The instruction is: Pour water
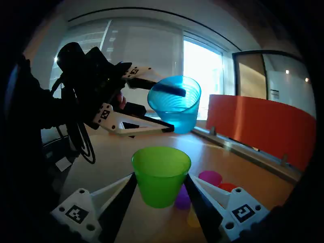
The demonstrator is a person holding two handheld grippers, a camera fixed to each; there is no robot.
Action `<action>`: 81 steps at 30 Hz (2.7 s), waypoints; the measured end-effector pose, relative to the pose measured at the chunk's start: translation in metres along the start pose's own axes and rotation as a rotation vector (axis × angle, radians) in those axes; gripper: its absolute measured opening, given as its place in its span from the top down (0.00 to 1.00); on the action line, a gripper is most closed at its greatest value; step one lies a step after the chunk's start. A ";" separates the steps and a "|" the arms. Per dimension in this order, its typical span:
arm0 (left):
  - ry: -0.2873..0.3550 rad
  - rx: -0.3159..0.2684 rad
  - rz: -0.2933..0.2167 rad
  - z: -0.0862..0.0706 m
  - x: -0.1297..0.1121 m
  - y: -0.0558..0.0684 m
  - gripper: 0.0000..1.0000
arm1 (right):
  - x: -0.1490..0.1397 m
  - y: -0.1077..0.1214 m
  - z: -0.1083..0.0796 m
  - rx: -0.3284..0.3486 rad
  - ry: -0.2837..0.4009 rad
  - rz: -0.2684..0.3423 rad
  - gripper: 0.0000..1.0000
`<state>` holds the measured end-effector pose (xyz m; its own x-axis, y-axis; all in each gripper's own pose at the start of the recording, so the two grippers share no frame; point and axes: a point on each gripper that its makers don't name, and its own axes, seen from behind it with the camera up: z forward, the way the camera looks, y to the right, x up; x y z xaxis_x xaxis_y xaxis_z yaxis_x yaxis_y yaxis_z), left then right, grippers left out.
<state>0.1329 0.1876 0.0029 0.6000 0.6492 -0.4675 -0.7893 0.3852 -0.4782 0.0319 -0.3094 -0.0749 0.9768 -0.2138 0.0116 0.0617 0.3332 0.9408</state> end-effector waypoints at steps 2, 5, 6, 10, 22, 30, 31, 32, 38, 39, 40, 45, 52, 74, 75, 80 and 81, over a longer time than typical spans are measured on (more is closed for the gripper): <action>0.001 0.000 0.000 0.000 0.000 0.000 0.21 | 0.000 0.000 0.000 0.001 0.000 -0.001 0.14; 0.001 0.002 0.003 0.000 0.000 -0.001 0.21 | 0.001 0.000 0.000 0.000 -0.001 -0.003 0.14; 0.002 0.003 0.005 0.000 0.000 -0.001 0.21 | 0.001 0.001 0.000 0.000 -0.001 -0.004 0.14; 0.002 0.004 0.008 0.000 0.001 -0.001 0.21 | 0.001 0.002 -0.001 -0.001 -0.002 -0.006 0.14; -0.003 0.011 0.044 -0.001 0.000 -0.002 0.21 | 0.002 0.004 -0.001 -0.002 -0.002 -0.007 0.14; -0.005 0.011 0.073 0.001 0.000 -0.001 0.21 | 0.001 0.004 -0.001 -0.004 -0.002 -0.007 0.14; -0.005 0.012 0.077 0.001 0.000 -0.001 0.22 | 0.001 0.004 -0.001 -0.004 -0.002 -0.006 0.14; -0.005 0.014 0.080 0.001 0.000 -0.001 0.22 | 0.001 0.004 -0.001 -0.004 -0.002 -0.006 0.14; -0.005 0.016 0.094 0.000 0.000 -0.001 0.21 | 0.000 0.005 -0.001 -0.005 -0.003 -0.005 0.14; -0.005 0.016 0.096 0.000 0.000 -0.001 0.21 | 0.000 0.005 -0.001 -0.005 -0.003 -0.005 0.14; -0.004 0.017 0.099 0.000 0.000 -0.001 0.21 | 0.000 0.005 0.000 -0.004 -0.003 -0.005 0.14; -0.003 0.019 0.107 0.001 0.000 -0.001 0.22 | 0.000 0.005 0.000 -0.004 -0.003 -0.004 0.14; -0.005 0.025 0.116 -0.001 -0.001 -0.002 0.21 | 0.000 0.006 0.000 -0.006 -0.002 -0.004 0.14; -0.001 0.032 0.152 0.000 0.003 -0.003 0.22 | 0.000 0.007 0.000 -0.011 0.001 -0.004 0.14; -0.002 0.032 0.153 0.000 0.003 -0.003 0.22 | 0.001 0.007 0.000 -0.011 0.002 -0.004 0.14; -0.004 0.032 0.166 0.000 0.004 -0.004 0.21 | 0.001 0.007 -0.001 -0.010 0.005 -0.004 0.14; -0.004 0.032 0.169 0.000 0.004 -0.004 0.22 | 0.001 0.007 -0.001 -0.010 0.005 -0.005 0.14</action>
<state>0.1387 0.1882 0.0031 0.4580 0.7090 -0.5363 -0.8827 0.2913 -0.3688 0.0337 -0.3067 -0.0682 0.9775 -0.2109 0.0056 0.0682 0.3412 0.9375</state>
